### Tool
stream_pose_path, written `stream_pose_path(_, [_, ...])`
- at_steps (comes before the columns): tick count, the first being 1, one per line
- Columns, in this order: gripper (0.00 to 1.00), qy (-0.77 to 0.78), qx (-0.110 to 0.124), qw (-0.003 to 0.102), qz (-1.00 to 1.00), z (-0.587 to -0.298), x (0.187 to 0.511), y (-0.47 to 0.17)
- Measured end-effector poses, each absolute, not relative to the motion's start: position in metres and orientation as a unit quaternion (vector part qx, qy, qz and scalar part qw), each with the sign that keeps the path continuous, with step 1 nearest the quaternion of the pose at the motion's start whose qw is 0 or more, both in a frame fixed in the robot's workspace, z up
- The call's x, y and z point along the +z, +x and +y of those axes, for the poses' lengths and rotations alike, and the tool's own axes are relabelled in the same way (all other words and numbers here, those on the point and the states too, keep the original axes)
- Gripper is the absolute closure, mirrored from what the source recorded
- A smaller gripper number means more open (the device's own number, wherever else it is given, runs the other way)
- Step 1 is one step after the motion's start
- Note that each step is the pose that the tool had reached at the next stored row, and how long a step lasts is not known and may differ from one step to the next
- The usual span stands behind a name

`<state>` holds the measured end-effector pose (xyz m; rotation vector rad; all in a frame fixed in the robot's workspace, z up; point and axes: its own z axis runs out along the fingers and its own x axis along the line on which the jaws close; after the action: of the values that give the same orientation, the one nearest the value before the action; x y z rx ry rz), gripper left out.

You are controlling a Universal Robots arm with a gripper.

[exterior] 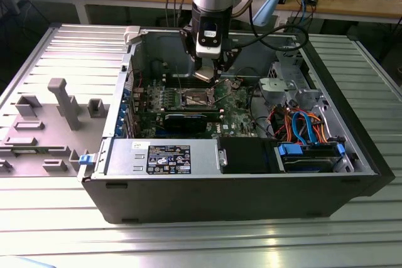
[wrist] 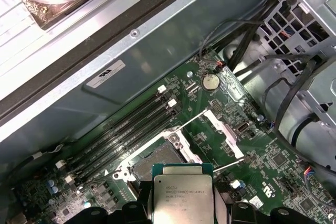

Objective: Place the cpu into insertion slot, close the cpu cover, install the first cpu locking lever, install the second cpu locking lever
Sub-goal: 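Place the cpu into insertion slot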

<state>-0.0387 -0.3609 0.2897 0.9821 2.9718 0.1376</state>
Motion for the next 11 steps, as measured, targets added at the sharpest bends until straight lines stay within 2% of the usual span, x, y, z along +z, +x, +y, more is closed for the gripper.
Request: stream_pose_path(11, [0.45,0.321,0.044,0.005,0.946,-0.361,0.2897,-0.0387])
